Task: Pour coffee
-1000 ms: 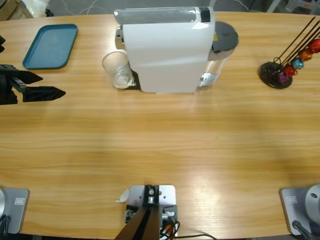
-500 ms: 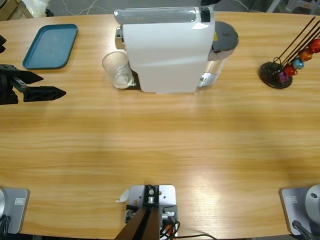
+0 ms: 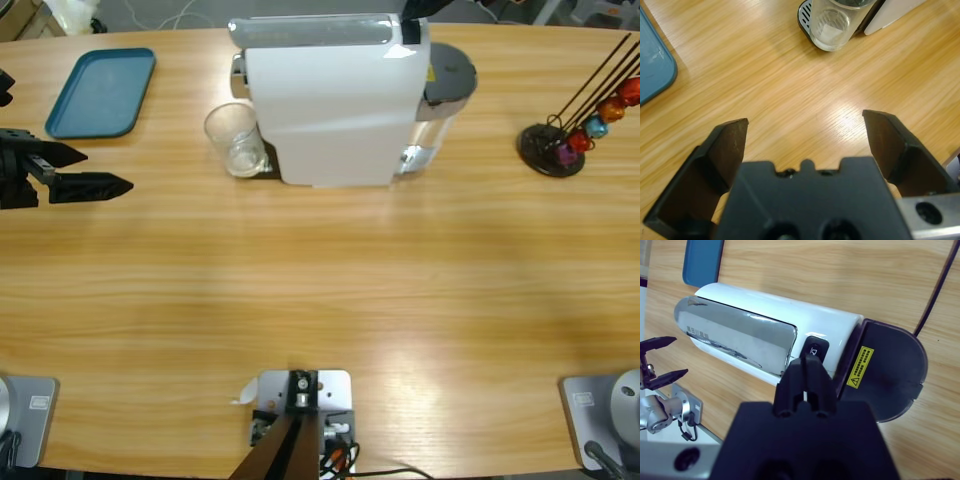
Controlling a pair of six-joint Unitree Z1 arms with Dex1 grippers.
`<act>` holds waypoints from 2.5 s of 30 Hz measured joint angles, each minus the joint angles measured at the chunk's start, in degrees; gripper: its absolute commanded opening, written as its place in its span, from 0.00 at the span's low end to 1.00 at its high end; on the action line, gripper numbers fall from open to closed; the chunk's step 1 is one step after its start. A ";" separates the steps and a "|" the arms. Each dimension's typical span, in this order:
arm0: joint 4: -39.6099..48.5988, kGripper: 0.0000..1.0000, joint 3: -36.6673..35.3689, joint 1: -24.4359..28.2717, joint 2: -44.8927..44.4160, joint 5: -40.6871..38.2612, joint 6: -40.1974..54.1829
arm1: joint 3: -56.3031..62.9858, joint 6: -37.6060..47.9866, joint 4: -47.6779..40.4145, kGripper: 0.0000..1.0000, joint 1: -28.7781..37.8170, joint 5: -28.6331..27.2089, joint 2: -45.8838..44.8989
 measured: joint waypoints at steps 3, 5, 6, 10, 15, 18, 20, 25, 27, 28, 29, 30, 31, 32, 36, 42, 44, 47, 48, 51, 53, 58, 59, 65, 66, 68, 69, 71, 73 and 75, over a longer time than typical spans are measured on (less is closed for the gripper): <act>-0.33 1.00 0.15 0.00 0.01 0.00 0.00 | 0.04 0.01 -0.04 0.00 0.00 0.00 0.00; -0.53 1.00 0.21 0.00 0.05 0.00 0.00 | 0.04 0.02 -0.04 0.00 0.00 0.00 0.01; -0.60 1.00 0.26 0.00 0.11 0.00 0.00 | 0.04 0.02 -0.06 0.00 0.00 0.00 0.01; -0.87 1.00 0.41 0.00 0.24 0.00 0.00 | 0.00 -0.92 -0.63 1.00 0.67 -0.83 -0.56; -0.96 1.00 0.41 -0.92 0.24 0.00 0.00 | 1.47 -3.66 -0.80 1.00 5.51 -3.45 -6.07; -0.96 1.00 0.36 -1.62 0.24 0.00 0.00 | 8.98 -3.84 -3.74 1.00 7.70 -4.29 -12.89; -0.96 1.00 0.15 -2.02 0.22 0.00 0.00 | 16.53 -3.29 -7.22 1.00 8.07 -4.67 -17.91; -0.96 0.99 -0.21 -3.12 0.00 -0.01 0.00 | 33.69 -3.07 -15.15 1.00 8.19 -6.71 -25.71; -0.96 0.99 -0.23 -3.73 -0.27 -0.24 0.00 | 37.60 -3.86 -17.61 1.00 8.21 -8.12 -25.97; -0.96 0.99 -0.24 -3.96 -0.36 -0.62 0.00 | 38.86 -4.54 -18.40 1.00 8.22 -8.60 -25.96; -0.96 0.99 -0.32 -4.11 -0.39 -0.95 0.00 | 39.73 -5.60 -18.88 1.00 8.22 -8.87 -25.95; -0.96 0.99 -0.45 -4.21 -0.39 -1.07 0.00 | 40.57 -6.90 -19.18 1.00 8.22 -9.00 -25.95; -0.96 0.99 -0.58 -4.28 -0.39 -1.09 0.00 | 41.46 -7.76 -19.53 1.00 8.22 -9.02 -25.94; -0.96 0.99 -0.67 -4.33 -0.39 -1.10 0.00 | 42.54 -8.55 -20.12 1.00 8.22 -9.02 -25.94; -0.96 0.99 -0.85 -4.39 -0.39 -1.10 0.03 | 51.14 -9.74 -28.72 1.00 8.22 -9.11 -26.17; -0.96 0.99 -0.93 -4.41 -0.39 -1.10 0.14 | 56.79 -10.80 -35.34 1.00 8.22 -12.49 -27.37; -0.96 0.99 -0.93 -4.41 -0.39 -1.10 0.14 | 56.90 -11.27 -35.33 1.00 8.22 -13.56 -27.58; -0.96 0.99 -0.94 -4.41 -0.39 -1.10 0.14 | 56.57 -12.02 -34.06 1.00 8.22 -13.76 -28.68; -0.94 0.99 -0.95 -4.41 -0.39 -1.10 0.14 | 56.04 -12.24 -32.78 1.00 8.22 -13.74 -28.99; -0.55 0.99 -1.06 -4.41 -0.41 -1.13 0.14 | 54.49 -13.75 -28.40 1.00 8.22 -13.54 -31.03; -0.07 1.00 -1.06 -4.42 -0.55 -1.43 0.21 | 54.30 -15.12 -27.23 1.00 8.22 -13.27 -32.29; 0.51 1.00 -1.06 -4.42 -0.82 -2.06 0.52 | 54.45 -19.82 -27.10 1.00 8.21 -11.28 -33.76; 0.56 1.00 -1.06 -4.42 -0.82 -2.12 0.61 | 54.45 -20.64 -27.10 1.00 8.15 -11.14 -33.86; 0.59 1.00 -1.06 -4.42 -0.83 -2.22 0.65 | 54.46 -21.90 -27.10 1.00 7.91 -11.08 -33.91; 0.59 1.00 -1.06 -4.42 -0.83 -2.22 0.65 | 54.46 -21.92 -27.10 1.00 7.91 -11.08 -33.91; 0.59 1.00 -1.06 -4.42 -0.83 -2.22 0.65 | 54.53 -21.92 -27.10 1.00 7.91 -11.08 -33.91; 0.59 1.00 -1.06 -4.42 -0.83 -2.22 0.65 | 54.60 -21.92 -27.10 1.00 7.91 -11.08 -33.91; 0.59 1.00 -1.06 -4.42 -0.83 -2.22 0.65 | 54.64 -21.92 -27.15 1.00 7.91 -11.08 -33.91; 0.59 1.00 -1.06 -4.42 -0.83 -2.22 0.65 | 54.64 -21.92 -27.19 1.00 7.91 -11.08 -33.89; 0.59 1.00 -1.06 -4.42 -0.83 -2.22 0.65 | 54.64 -21.92 -27.19 1.00 7.91 -11.08 -33.89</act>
